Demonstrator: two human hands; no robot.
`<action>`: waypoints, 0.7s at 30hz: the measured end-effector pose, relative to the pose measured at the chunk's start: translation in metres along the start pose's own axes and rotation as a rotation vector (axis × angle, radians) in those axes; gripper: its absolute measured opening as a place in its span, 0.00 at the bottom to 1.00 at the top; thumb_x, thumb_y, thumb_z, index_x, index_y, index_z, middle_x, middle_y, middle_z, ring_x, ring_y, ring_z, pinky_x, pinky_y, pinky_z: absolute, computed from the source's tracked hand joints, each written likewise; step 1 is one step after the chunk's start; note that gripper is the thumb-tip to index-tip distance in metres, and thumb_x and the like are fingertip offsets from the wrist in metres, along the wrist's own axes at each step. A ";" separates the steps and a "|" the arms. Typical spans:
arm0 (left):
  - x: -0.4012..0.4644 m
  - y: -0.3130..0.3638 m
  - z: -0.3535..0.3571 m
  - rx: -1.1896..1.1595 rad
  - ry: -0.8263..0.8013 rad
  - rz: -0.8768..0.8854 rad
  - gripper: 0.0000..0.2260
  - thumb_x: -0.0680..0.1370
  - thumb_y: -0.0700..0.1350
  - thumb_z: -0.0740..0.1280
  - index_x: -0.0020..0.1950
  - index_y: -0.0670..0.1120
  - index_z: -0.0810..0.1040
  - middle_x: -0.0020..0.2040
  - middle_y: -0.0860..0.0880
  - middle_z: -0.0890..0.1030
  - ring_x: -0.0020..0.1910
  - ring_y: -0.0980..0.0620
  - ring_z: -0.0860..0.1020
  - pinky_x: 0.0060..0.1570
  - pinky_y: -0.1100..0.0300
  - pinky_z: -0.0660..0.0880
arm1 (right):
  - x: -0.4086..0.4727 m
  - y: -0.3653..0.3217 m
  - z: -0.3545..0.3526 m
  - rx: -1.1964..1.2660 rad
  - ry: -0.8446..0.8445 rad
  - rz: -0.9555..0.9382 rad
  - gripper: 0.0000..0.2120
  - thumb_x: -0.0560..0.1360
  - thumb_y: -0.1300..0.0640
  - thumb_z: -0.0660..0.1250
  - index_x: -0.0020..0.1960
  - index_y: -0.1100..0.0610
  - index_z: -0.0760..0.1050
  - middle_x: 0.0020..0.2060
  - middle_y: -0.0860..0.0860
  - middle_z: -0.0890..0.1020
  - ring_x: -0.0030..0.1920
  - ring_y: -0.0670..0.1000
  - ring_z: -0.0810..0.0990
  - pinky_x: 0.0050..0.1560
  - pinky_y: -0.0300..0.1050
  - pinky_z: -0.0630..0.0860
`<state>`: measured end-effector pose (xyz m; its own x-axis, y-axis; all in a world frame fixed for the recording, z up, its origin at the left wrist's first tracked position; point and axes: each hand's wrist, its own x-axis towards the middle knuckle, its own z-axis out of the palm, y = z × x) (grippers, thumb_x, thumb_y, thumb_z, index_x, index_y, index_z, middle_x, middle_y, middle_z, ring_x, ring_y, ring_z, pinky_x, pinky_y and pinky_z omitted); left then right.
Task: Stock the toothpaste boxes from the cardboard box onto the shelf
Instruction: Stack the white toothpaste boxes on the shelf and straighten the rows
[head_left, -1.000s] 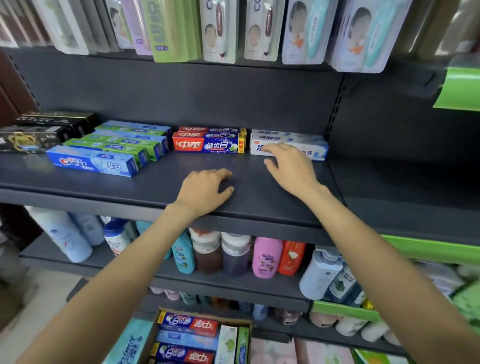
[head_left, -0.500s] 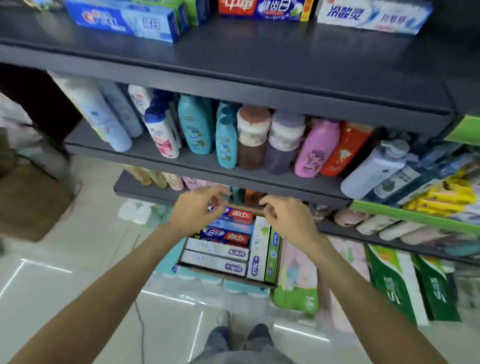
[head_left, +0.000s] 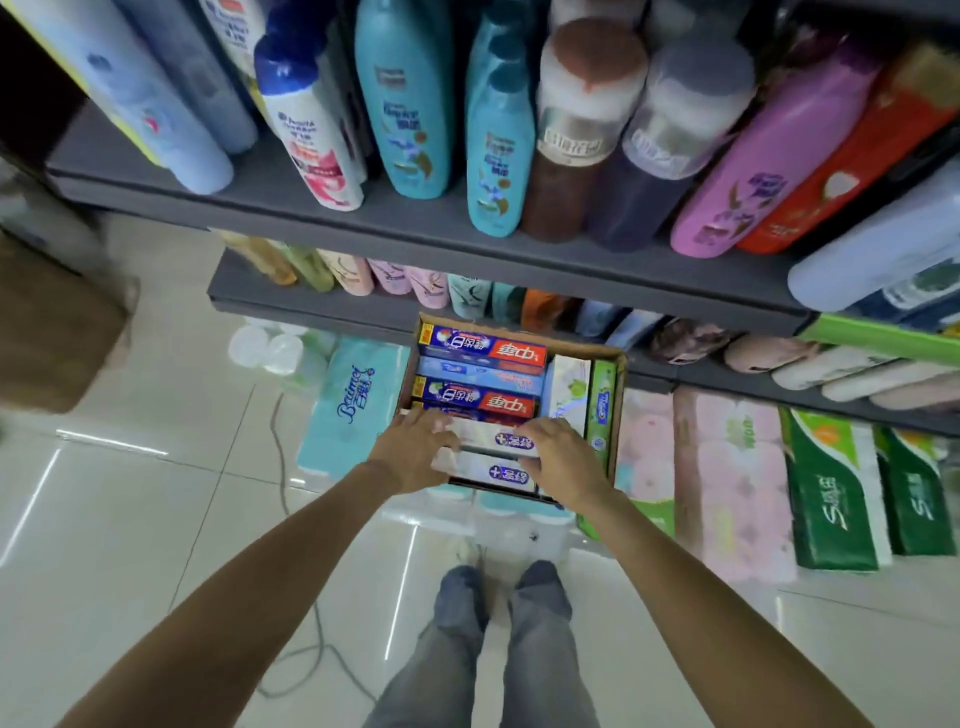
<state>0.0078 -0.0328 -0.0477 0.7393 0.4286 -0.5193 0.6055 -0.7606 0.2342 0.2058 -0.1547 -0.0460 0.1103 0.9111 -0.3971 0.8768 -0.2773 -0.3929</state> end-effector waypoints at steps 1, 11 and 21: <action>0.001 -0.002 0.001 -0.049 0.046 0.006 0.16 0.74 0.58 0.66 0.61 0.58 0.76 0.69 0.53 0.66 0.68 0.49 0.62 0.69 0.55 0.57 | 0.007 0.000 0.004 0.002 0.000 -0.003 0.19 0.78 0.55 0.62 0.68 0.54 0.69 0.64 0.51 0.73 0.64 0.53 0.69 0.64 0.45 0.66; 0.006 -0.011 0.006 0.116 0.116 0.137 0.23 0.74 0.54 0.68 0.69 0.54 0.70 0.65 0.50 0.70 0.66 0.49 0.66 0.66 0.56 0.61 | 0.052 -0.010 0.000 -0.005 -0.171 0.033 0.21 0.79 0.52 0.61 0.70 0.54 0.64 0.62 0.56 0.76 0.59 0.58 0.75 0.52 0.49 0.72; 0.028 -0.003 0.000 -0.025 -0.186 0.089 0.27 0.75 0.51 0.67 0.72 0.54 0.64 0.69 0.52 0.71 0.66 0.50 0.70 0.62 0.56 0.70 | 0.015 0.031 -0.055 0.392 0.148 0.362 0.16 0.78 0.55 0.62 0.64 0.61 0.69 0.56 0.58 0.79 0.53 0.59 0.78 0.42 0.43 0.66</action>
<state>0.0260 -0.0184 -0.0630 0.7248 0.2608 -0.6377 0.5485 -0.7785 0.3050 0.2601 -0.1330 -0.0189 0.4620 0.7615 -0.4546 0.5340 -0.6481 -0.5430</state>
